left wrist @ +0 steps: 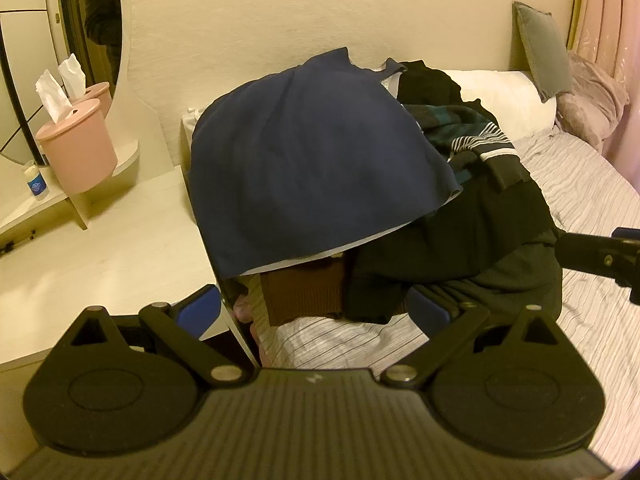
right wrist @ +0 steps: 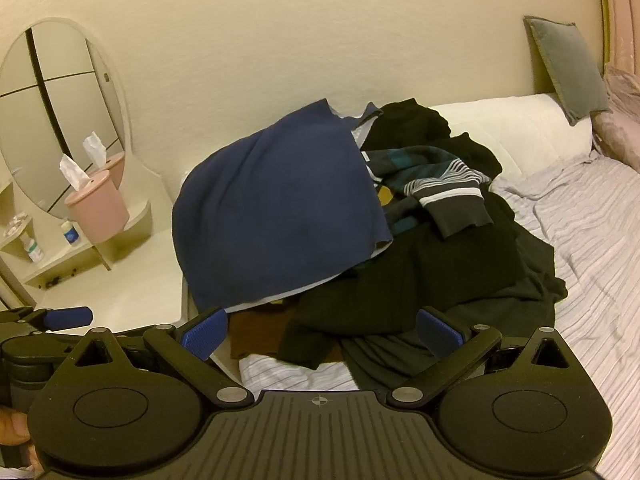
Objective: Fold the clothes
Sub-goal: 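Reach both grippers toward the navy top on the clothes pile, then grasp the navy top with both grippers and lift it off the pile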
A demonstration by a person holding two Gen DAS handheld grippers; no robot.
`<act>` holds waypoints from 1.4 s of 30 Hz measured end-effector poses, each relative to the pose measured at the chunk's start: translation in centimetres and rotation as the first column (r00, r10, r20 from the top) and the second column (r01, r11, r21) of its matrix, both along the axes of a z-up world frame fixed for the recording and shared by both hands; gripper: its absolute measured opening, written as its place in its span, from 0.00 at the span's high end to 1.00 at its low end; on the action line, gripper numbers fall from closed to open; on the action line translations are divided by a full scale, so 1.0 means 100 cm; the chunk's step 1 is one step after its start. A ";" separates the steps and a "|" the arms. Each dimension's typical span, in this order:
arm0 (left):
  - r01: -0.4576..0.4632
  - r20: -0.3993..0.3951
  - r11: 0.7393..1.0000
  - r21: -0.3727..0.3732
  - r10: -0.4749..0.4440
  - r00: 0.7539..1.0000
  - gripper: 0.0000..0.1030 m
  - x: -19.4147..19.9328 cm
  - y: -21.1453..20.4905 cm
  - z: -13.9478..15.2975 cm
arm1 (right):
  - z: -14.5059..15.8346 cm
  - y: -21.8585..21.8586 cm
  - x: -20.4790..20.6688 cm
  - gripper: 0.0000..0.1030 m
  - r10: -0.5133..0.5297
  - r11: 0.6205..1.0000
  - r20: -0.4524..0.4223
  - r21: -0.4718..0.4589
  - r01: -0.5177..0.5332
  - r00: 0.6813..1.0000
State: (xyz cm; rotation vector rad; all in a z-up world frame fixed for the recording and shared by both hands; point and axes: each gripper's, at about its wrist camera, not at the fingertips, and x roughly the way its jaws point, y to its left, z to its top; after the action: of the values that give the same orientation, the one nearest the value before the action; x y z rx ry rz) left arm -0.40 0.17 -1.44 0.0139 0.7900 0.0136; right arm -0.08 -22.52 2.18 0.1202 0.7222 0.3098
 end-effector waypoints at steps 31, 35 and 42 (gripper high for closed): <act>-0.064 0.011 0.993 0.096 0.063 0.998 0.04 0.031 0.023 0.013 | 0.000 -0.068 0.020 0.00 0.035 0.994 0.035 0.099 -0.038 0.999; -0.032 0.060 0.989 0.143 0.023 0.998 0.04 0.076 0.043 0.016 | 0.005 -0.063 0.044 0.00 0.045 0.995 0.071 0.087 -0.051 0.996; 0.044 0.108 0.979 0.201 -0.067 0.992 0.04 0.198 0.091 0.005 | 0.008 -0.030 0.130 0.00 0.047 0.998 0.115 0.040 -0.052 0.992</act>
State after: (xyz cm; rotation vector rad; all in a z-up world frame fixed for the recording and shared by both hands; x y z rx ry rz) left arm 19.45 9.28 -0.96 0.2227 0.6714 0.0400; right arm 12.93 -25.49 2.96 0.1244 0.6065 0.3764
